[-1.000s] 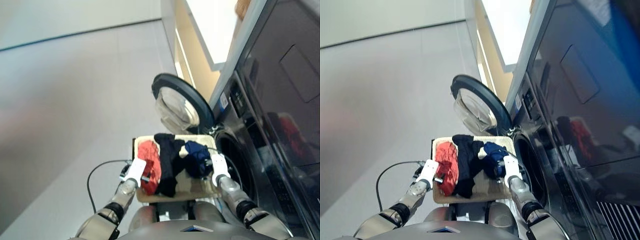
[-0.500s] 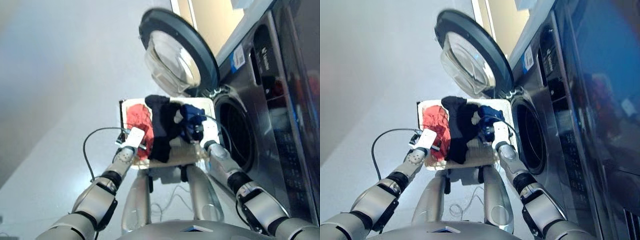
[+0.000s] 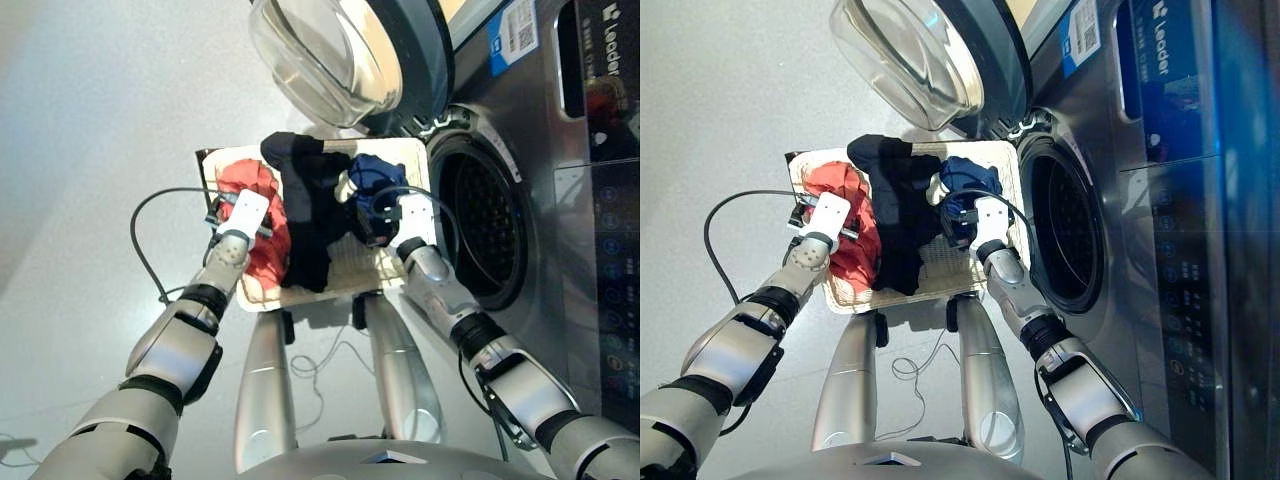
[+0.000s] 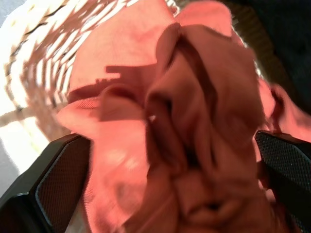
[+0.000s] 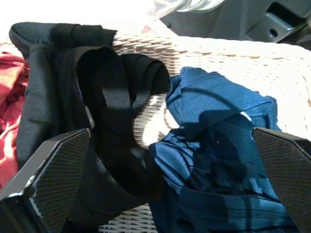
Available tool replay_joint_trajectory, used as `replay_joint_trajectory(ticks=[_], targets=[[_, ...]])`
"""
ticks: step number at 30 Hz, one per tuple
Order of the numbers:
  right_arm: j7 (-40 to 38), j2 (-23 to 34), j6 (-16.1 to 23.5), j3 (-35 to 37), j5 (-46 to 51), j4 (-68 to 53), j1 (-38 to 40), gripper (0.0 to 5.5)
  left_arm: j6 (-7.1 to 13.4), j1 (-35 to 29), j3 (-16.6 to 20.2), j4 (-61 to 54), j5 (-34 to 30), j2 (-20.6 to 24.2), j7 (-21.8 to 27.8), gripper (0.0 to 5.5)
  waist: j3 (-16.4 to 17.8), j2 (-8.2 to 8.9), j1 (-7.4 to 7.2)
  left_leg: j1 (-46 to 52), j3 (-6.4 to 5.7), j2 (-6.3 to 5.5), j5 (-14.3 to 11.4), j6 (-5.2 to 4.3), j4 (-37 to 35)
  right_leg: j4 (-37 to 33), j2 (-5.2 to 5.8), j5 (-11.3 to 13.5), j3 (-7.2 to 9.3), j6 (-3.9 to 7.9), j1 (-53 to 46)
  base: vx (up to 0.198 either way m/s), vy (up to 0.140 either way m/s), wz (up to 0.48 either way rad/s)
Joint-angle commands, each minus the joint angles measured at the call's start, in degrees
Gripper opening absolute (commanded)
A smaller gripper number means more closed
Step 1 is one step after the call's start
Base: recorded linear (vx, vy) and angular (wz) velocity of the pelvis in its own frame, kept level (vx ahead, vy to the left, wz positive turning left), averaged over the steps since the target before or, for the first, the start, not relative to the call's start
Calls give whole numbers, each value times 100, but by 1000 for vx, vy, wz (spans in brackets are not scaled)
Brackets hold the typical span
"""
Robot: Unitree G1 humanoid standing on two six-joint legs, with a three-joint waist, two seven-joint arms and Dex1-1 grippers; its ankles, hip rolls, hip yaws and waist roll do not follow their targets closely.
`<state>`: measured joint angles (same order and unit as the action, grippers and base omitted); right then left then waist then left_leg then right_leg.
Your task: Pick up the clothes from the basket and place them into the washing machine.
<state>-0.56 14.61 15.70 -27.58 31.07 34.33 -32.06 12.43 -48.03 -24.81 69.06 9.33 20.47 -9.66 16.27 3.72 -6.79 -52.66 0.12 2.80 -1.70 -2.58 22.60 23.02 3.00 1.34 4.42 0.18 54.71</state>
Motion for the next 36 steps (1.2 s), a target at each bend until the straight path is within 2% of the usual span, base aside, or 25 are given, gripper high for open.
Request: replay_joint_trajectory(ticks=[1,3,4,5,11,17,19,20,23,25,26,29,33,36], targets=[[128,-162,477,-62,209,-556,67,550,34,12,300,195,265,304,-32,550,-182,-39,-153,-46,-158,-174,-770,249,687,-68,75,-394,-71,651,-192,0,0,0],[153,-167,479,-66,202,-564,82,550,27,20,320,209,280,279,-6,304,-208,-48,-156,-71,-157,-179,-781,253,698,-44,63,-404,-86,644,-155,0,0,0],[203,-179,474,-52,201,-580,126,550,17,19,328,272,297,267,48,125,-242,-53,-173,-130,-150,-192,-798,262,731,-18,60,-407,-101,638,-104,0,0,0],[203,-179,474,-52,200,-581,127,550,17,19,328,273,297,266,48,0,-245,-53,-173,-133,-150,-191,-799,263,733,-17,60,-407,-101,638,-101,0,0,0],[251,-188,444,-8,-10,-468,283,550,38,198,352,253,299,99,108,0,-390,-120,-171,57,-149,-211,-772,249,542,-135,97,-373,-121,643,-226,0,0,0],[153,-104,341,-95,-604,-71,321,550,238,539,362,-218,629,8,200,0,-407,-178,-51,819,-87,-213,-642,190,45,-501,150,-239,-135,652,-876,0,0,0],[216,-19,275,-169,-758,31,372,550,337,744,348,-547,835,-25,305,0,-386,-204,-2,1127,-80,-226,-584,170,-153,-655,166,-194,-122,655,-1154,-41,-53,-58],[216,49,227,-221,-949,71,370,550,388,860,363,-758,961,-28,362,0,-379,-186,-5,1213,-41,-270,-369,173,-294,-800,225,-18,-112,633,-1257,-77,-60,-62],[221,184,195,-299,-1290,-18,492,550,486,1227,403,-1412,1266,-24,458,0,-344,-212,52,1599,-42,-268,-289,145,-536,-988,251,23,-84,645,-1637,-22,-20,-2],[288,378,148,-361,-1618,-147,746,550,590,1774,479,-2296,1682,-30,641,0,-297,-253,119,2070,-30,-293,-210,125,-776,-1201,262,64,-70,648,-2109,0,0,0],[288,378,148,-361,-1619,-148,747,550,589,1775,479,-2297,1682,-30,641,0,-292,-252,119,2078,-30,-293,-209,125,-780,-1203,262,64,-70,648,-2116,0,0,0],[392,575,117,-505,-2109,-331,962,550,632,2294,530,-3087,2103,-90,888,0,-309,-291,175,2543,-20,-301,-132,112,-1057,-1468,273,94,-47,664,-2619,0,0,0],[576,847,137,-748,-2799,-799,1227,550,549,2973,540,-4093,2691,-184,1305,0,-436,-372,220,3259,25,-315,-46,98,-1479,-1835,269,116,-26,678,-3332,35,-11,-13],[663,918,156,-916,-3034,-953,1251,550,501,3138,464,-4352,2787,-212,1393,0,-524,-401,222,3472,43,-331,3,100,-1632,-1978,260,137,-24,685,-3527,46,-12,-2]])
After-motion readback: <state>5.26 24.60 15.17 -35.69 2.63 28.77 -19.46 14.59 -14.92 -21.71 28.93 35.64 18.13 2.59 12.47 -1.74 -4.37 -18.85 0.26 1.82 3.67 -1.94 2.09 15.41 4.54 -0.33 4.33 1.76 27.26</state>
